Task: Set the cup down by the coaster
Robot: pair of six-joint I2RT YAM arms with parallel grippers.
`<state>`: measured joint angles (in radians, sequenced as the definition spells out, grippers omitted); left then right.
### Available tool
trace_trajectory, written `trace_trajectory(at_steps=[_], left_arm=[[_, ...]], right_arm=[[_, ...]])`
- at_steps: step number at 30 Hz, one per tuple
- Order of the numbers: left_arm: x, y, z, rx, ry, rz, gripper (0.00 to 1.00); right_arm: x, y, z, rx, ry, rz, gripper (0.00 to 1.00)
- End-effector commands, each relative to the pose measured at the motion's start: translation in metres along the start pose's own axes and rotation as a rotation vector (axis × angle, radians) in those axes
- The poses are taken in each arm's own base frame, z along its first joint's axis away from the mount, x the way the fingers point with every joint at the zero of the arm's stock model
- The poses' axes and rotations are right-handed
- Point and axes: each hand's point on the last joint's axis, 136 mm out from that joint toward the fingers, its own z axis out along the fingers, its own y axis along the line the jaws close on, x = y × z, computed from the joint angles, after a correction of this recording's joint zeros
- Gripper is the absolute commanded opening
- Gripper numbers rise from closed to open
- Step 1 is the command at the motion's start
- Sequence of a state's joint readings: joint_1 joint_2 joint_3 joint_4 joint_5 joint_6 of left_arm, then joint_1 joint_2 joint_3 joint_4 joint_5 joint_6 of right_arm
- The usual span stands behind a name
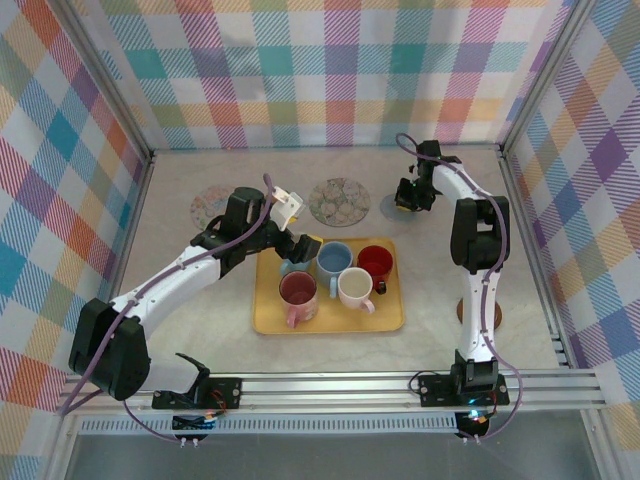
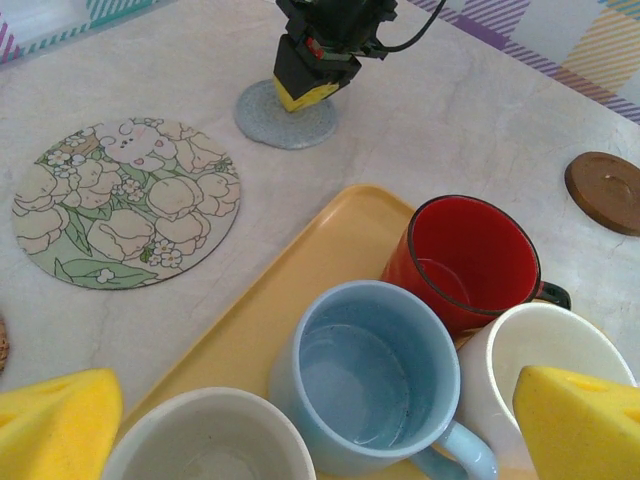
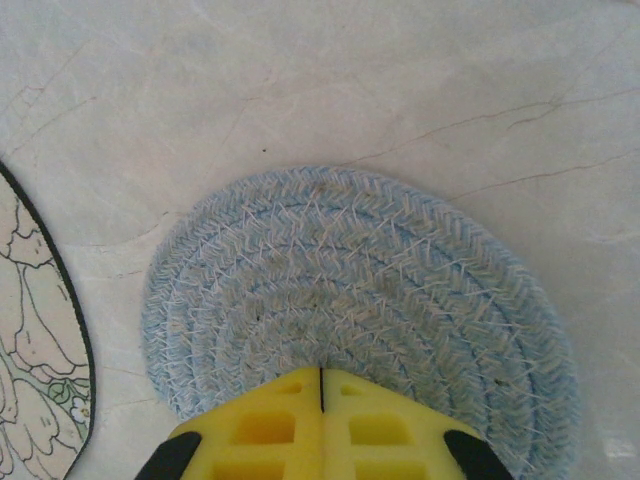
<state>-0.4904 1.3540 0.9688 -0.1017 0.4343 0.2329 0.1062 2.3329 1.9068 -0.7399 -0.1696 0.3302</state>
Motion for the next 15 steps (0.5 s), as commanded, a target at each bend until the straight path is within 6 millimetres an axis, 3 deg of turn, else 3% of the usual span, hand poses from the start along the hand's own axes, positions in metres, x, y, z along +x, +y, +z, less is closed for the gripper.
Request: trace_trajectory(at_steps=[1, 11, 15], left_arm=[[-0.006, -0.009, -0.005, 0.015, -0.030, 0.032, 1.00], [-0.023, -0.011, -0.014, 0.000, -0.114, 0.055, 1.00], [-0.028, -0.012, -0.017, 0.006, -0.129, 0.066, 1.00]], right_arm=[[-0.005, 0.011, -0.017, -0.010, -0.029, -0.008, 0.09], [-0.015, 0.030, -0.049, -0.064, -0.088, -0.058, 0.33], [-0.015, 0.037, -0.070, -0.079, -0.118, -0.078, 0.53]])
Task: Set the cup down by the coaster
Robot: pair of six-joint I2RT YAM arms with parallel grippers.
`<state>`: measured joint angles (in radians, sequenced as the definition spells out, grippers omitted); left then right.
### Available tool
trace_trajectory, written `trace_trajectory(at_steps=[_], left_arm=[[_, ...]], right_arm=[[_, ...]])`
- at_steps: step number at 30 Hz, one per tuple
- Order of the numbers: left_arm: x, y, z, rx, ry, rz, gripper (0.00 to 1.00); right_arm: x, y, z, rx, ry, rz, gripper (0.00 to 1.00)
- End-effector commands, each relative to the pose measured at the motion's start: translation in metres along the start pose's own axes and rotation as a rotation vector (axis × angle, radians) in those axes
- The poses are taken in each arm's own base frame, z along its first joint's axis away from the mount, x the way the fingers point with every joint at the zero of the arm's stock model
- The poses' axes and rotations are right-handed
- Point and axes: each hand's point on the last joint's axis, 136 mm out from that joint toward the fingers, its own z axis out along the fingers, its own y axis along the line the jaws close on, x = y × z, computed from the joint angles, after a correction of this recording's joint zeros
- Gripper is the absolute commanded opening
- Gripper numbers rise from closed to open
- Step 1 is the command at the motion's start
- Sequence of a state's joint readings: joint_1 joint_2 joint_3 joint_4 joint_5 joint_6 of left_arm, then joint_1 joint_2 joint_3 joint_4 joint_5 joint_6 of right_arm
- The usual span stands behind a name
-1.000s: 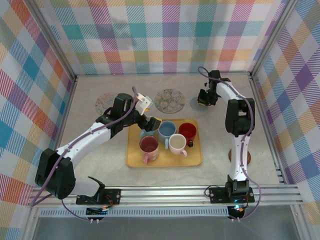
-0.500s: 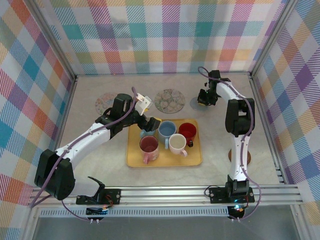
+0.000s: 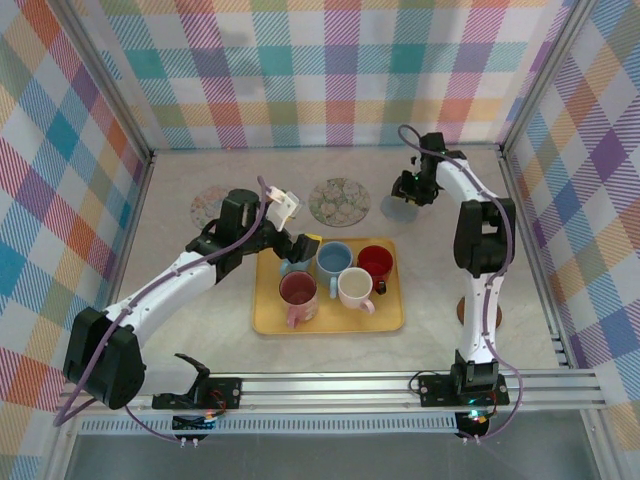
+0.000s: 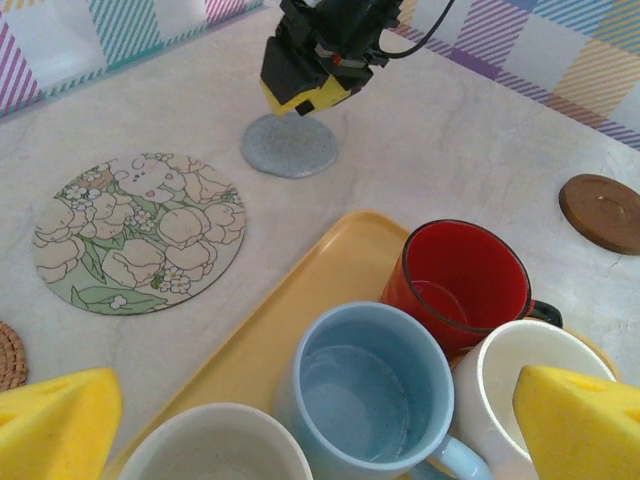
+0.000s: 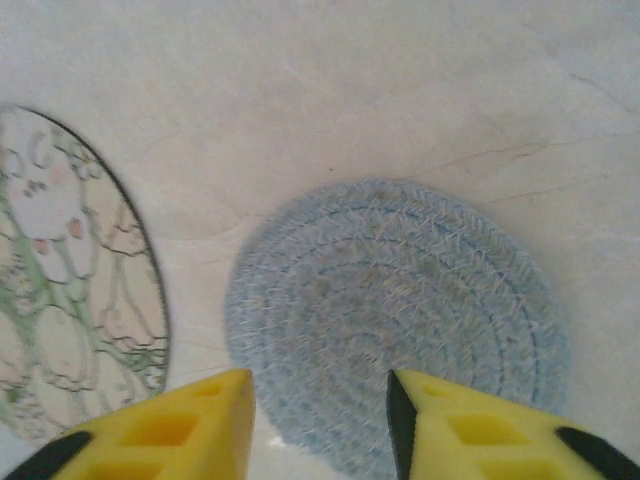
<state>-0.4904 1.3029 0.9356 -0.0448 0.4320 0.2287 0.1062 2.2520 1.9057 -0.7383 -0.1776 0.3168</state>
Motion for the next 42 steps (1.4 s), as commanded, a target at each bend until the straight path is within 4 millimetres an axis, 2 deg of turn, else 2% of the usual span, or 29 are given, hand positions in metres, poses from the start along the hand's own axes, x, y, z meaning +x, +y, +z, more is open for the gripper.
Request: trace_trajectory(at_steps=[1, 4, 8, 9, 17, 23, 28, 33, 40, 42], left_arm=[[-0.019, -0.009, -0.006, 0.018, -0.065, 0.042, 1.00], [-0.024, -0.010, -0.007, 0.025, -0.074, 0.052, 1.00], [-0.032, -0.013, -0.009, 0.038, -0.088, 0.072, 1.00], [-0.034, -0.014, -0.009, 0.046, -0.091, 0.074, 1.00], [-0.040, -0.027, -0.012, 0.094, -0.111, 0.088, 1.00], [-0.037, -0.039, -0.014, 0.130, -0.115, 0.089, 1.00], [-0.029, -0.053, -0.013, 0.168, -0.102, 0.095, 1.00], [-0.021, -0.060, -0.009, 0.185, -0.099, 0.088, 1.00], [-0.002, -0.068, -0.001, 0.208, -0.062, 0.100, 1.00], [0.000, -0.071, 0.000, 0.220, -0.059, 0.099, 1.00]], right_arm=[[-0.006, 0.024, -0.039, -0.052, -0.057, -0.049, 0.56], [-0.005, 0.029, -0.060, -0.061, -0.088, -0.059, 0.66], [0.000, 0.029, -0.089, -0.042, -0.145, -0.068, 0.96], [0.002, 0.029, -0.096, -0.036, -0.163, -0.070, 0.99], [0.031, 0.013, -0.141, 0.055, -0.194, -0.090, 0.99], [0.060, 0.004, -0.173, 0.104, -0.190, -0.099, 0.99], [0.088, -0.014, -0.195, 0.184, -0.166, -0.075, 0.99], [0.126, -0.041, -0.197, 0.265, -0.083, 0.003, 0.88], [0.170, -0.064, -0.194, 0.275, -0.046, 0.132, 0.70], [0.183, -0.069, -0.191, 0.280, -0.025, 0.173, 0.62]])
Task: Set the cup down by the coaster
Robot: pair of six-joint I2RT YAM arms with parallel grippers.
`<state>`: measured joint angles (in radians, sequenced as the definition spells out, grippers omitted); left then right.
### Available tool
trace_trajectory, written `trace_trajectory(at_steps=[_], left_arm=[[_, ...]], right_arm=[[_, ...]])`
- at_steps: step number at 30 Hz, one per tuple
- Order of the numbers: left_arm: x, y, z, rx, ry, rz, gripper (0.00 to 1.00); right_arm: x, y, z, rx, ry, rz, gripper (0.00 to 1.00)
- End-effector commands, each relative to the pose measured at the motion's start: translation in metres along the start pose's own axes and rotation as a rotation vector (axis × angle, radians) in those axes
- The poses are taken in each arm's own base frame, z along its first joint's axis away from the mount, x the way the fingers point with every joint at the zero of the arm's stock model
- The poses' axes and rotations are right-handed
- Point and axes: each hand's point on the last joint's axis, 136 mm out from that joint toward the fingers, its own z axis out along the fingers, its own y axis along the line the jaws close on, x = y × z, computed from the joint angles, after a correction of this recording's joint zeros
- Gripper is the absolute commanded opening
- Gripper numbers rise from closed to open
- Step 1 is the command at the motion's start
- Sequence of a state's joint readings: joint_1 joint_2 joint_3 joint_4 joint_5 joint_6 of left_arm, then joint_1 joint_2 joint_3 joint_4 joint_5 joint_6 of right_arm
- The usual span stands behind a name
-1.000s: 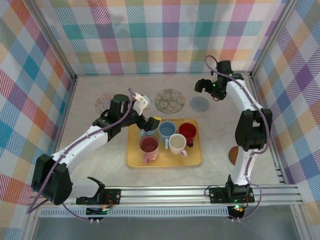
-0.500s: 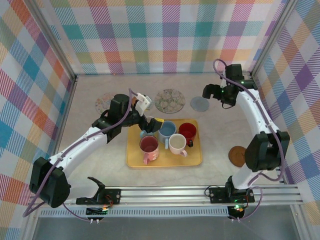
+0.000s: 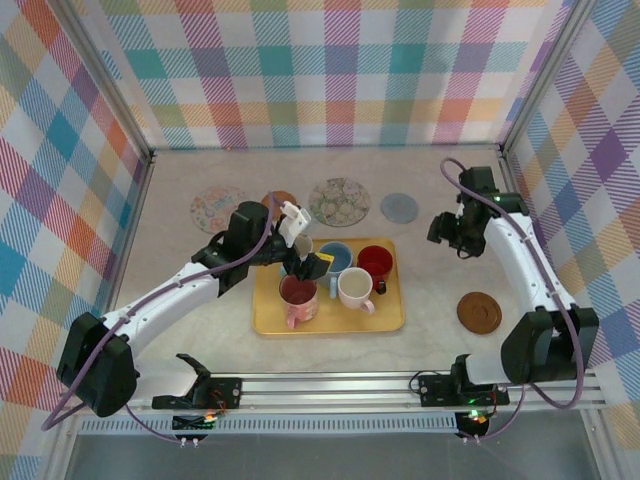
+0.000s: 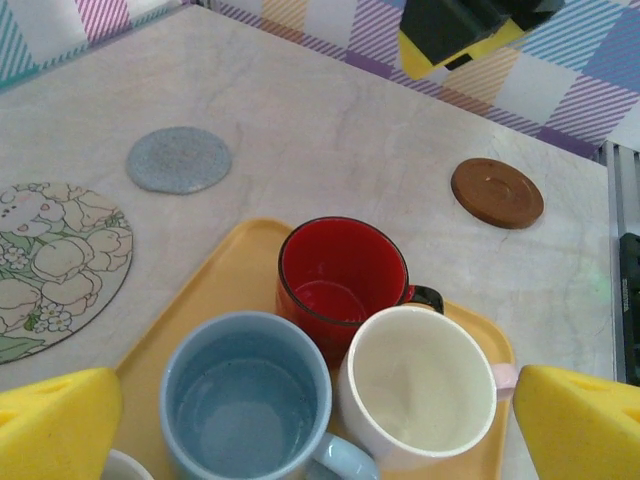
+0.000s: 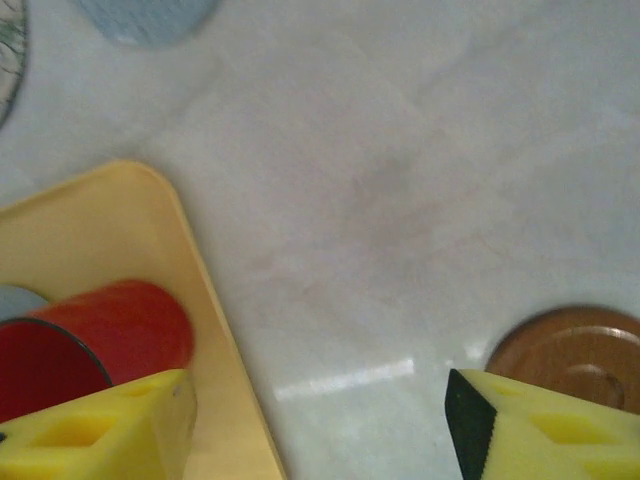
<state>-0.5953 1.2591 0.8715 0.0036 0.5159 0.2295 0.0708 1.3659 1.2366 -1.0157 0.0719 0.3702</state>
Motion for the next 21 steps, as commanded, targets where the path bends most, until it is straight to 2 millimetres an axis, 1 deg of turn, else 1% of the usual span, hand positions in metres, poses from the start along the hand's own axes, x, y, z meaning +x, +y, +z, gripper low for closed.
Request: trace_trajectory(at_steps=[1, 4, 5, 8, 12, 14, 16, 17, 21], left_arm=[[-0.006, -0.013, 0.002, 0.049, -0.035, 0.044, 1.00], [-0.004, -0.017, 0.005, 0.061, -0.037, 0.035, 1.00], [-0.004, -0.018, 0.005, 0.065, -0.035, 0.033, 1.00], [-0.001, -0.024, 0.008, 0.080, -0.027, 0.034, 1.00], [0.002, -0.027, 0.010, 0.090, -0.020, 0.039, 1.00], [0.002, -0.028, 0.011, 0.093, -0.023, 0.040, 1.00], [0.003, -0.028, 0.013, 0.099, -0.021, 0.038, 1.00], [0.005, -0.028, 0.014, 0.102, -0.016, 0.037, 1.00], [0.008, -0.031, 0.018, 0.112, -0.004, 0.042, 1.00]], right_arm=[[0.025, -0.014, 0.000, 0.028, 0.042, 0.089, 0.59], [0.043, -0.026, 0.006, 0.049, 0.079, 0.146, 0.53], [0.047, -0.029, 0.007, 0.052, 0.086, 0.158, 0.52], [0.057, -0.039, 0.006, 0.062, 0.106, 0.185, 0.42], [0.069, -0.056, 0.006, 0.089, 0.131, 0.227, 0.23], [0.073, -0.067, 0.008, 0.110, 0.131, 0.262, 0.11], [0.076, -0.076, 0.012, 0.129, 0.127, 0.303, 0.02], [0.077, -0.079, 0.014, 0.130, 0.126, 0.321, 0.00], [0.082, -0.090, 0.026, 0.120, 0.138, 0.418, 0.00]])
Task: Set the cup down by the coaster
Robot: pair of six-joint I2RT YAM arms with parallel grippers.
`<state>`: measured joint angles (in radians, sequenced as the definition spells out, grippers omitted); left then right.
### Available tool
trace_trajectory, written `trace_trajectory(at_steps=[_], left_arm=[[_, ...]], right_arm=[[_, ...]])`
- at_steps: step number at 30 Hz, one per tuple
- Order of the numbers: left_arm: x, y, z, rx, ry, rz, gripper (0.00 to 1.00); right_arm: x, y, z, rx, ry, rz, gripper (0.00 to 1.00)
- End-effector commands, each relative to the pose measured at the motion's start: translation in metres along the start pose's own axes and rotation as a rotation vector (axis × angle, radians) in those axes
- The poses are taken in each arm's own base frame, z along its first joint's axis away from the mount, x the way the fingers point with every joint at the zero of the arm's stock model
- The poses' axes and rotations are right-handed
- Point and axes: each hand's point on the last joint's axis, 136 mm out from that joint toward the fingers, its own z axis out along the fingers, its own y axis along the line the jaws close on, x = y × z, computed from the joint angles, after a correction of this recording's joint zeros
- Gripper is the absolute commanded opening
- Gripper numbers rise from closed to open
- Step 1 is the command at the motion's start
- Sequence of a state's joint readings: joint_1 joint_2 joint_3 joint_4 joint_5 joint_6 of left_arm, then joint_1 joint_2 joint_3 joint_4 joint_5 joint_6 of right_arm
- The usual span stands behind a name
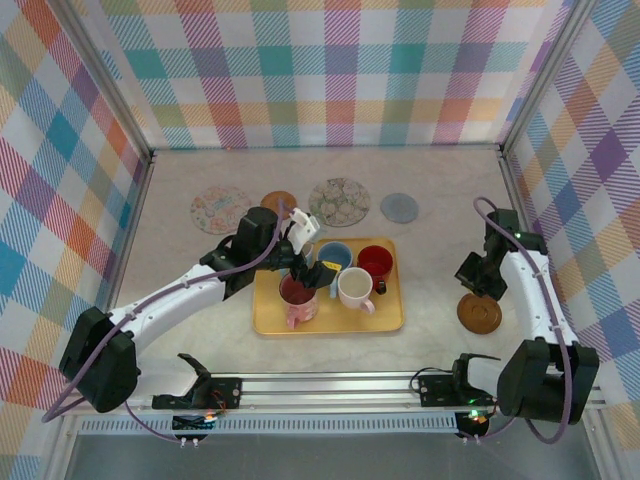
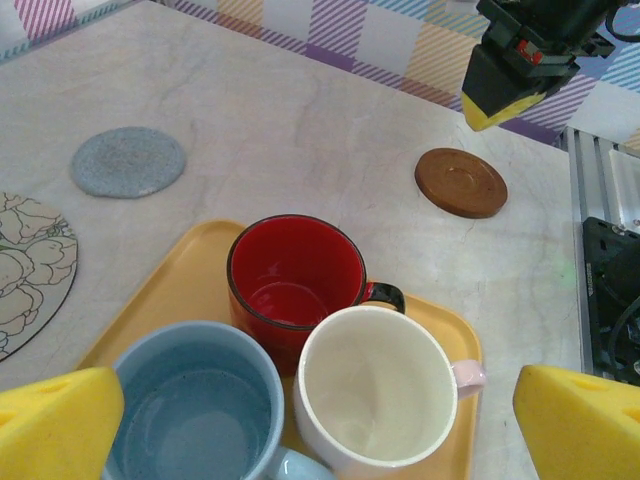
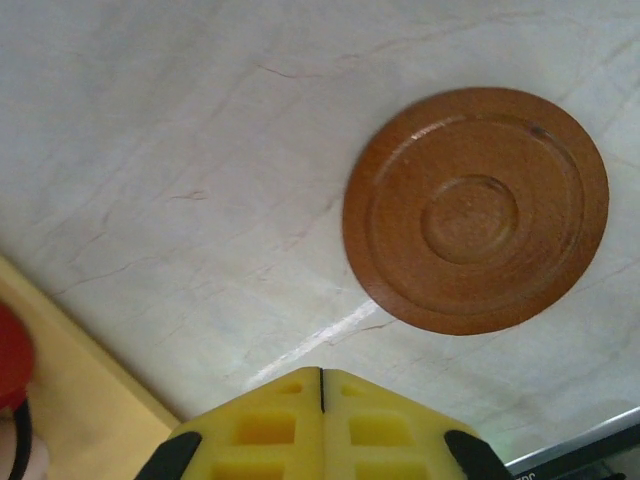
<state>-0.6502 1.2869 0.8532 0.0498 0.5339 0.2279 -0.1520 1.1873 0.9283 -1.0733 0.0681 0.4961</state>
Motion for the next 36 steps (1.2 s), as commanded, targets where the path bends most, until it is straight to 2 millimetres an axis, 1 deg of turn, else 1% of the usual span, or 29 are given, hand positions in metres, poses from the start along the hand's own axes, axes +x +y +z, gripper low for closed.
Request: trace_trajectory(at_steps=[1, 5, 11, 17, 21, 23, 32, 36], left_arm=[[0.002, -0.011, 0.006, 0.044, -0.007, 0.025, 1.00], [0.006, -0.014, 0.010, 0.047, 0.001, 0.028, 1.00], [0.010, -0.017, 0.017, 0.064, 0.010, 0.023, 1.00], [0.012, -0.016, 0.021, 0.067, 0.021, 0.013, 1.00], [0.014, -0.015, 0.024, 0.069, 0.028, 0.007, 1.00], [0.014, -0.015, 0.025, 0.072, 0.033, 0.005, 1.00], [0.011, -0.009, 0.025, 0.039, 0.032, -0.002, 1.00], [0.008, -0.004, 0.025, 0.009, 0.029, -0.011, 1.00]], right_arm=[[0.000, -0.008, 0.009, -0.015, 0.007, 0.094, 0.00], [-0.001, -0.020, 0.020, 0.000, 0.014, 0.178, 0.00], [-0.001, -0.028, 0.036, -0.037, 0.055, 0.312, 0.00], [-0.002, -0.038, 0.050, 0.009, 0.063, 0.337, 0.00], [-0.003, -0.040, 0.058, 0.021, 0.072, 0.358, 0.00], [-0.006, -0.041, 0.062, 0.024, 0.068, 0.361, 0.00], [-0.024, -0.031, 0.086, -0.025, 0.087, 0.367, 0.00], [-0.031, -0.021, 0.094, -0.073, 0.106, 0.354, 0.00]])
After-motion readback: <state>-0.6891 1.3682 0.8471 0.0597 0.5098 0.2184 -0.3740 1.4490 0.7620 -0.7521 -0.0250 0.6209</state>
